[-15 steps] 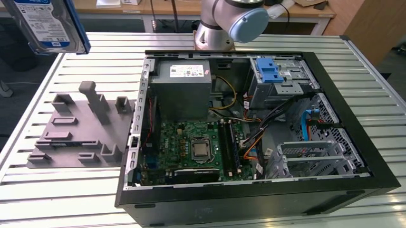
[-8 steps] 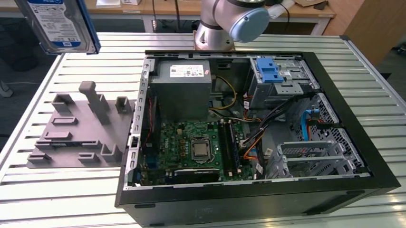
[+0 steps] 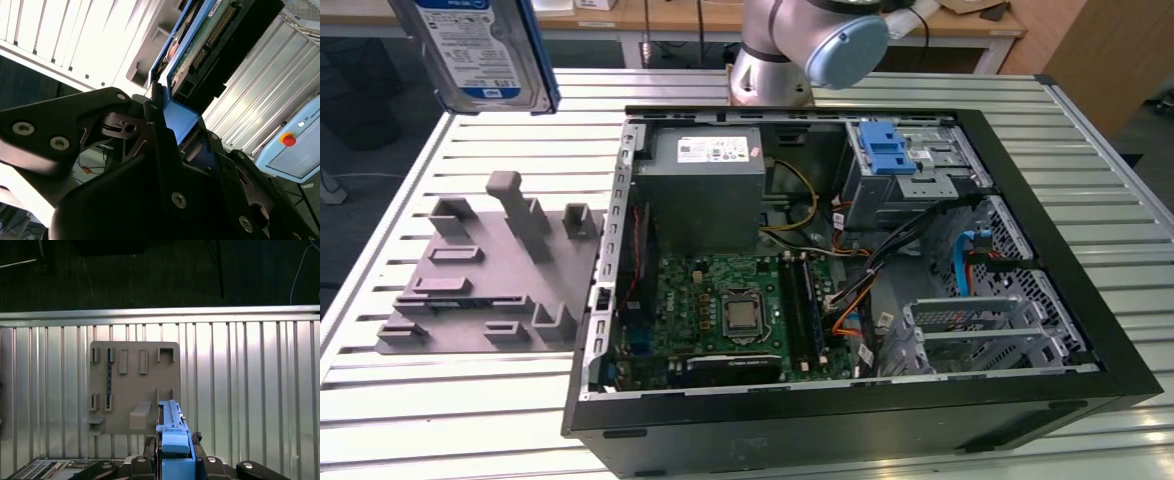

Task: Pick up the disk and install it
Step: 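Pick up the disk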

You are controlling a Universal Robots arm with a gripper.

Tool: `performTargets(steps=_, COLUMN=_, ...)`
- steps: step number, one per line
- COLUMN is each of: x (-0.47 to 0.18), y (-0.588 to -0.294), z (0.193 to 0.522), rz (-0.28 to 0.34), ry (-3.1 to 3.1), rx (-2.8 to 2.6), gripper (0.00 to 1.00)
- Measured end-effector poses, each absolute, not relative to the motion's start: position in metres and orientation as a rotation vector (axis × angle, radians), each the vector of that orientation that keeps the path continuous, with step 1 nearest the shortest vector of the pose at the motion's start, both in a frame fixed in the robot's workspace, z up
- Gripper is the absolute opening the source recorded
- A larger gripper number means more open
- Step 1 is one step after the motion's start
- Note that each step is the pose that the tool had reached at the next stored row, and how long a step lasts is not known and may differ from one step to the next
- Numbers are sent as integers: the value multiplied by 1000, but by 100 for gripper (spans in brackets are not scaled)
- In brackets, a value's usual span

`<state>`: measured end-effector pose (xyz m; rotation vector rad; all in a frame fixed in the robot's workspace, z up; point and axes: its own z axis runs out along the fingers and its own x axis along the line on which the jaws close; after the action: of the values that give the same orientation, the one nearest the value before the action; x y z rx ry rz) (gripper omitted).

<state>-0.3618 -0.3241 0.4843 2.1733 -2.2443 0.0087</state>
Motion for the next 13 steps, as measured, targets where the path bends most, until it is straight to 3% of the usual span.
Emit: performTargets(steps=13, x=-303, y=-324, z=484, rz=8, ry=-2244, rx=2173, gripper=36)
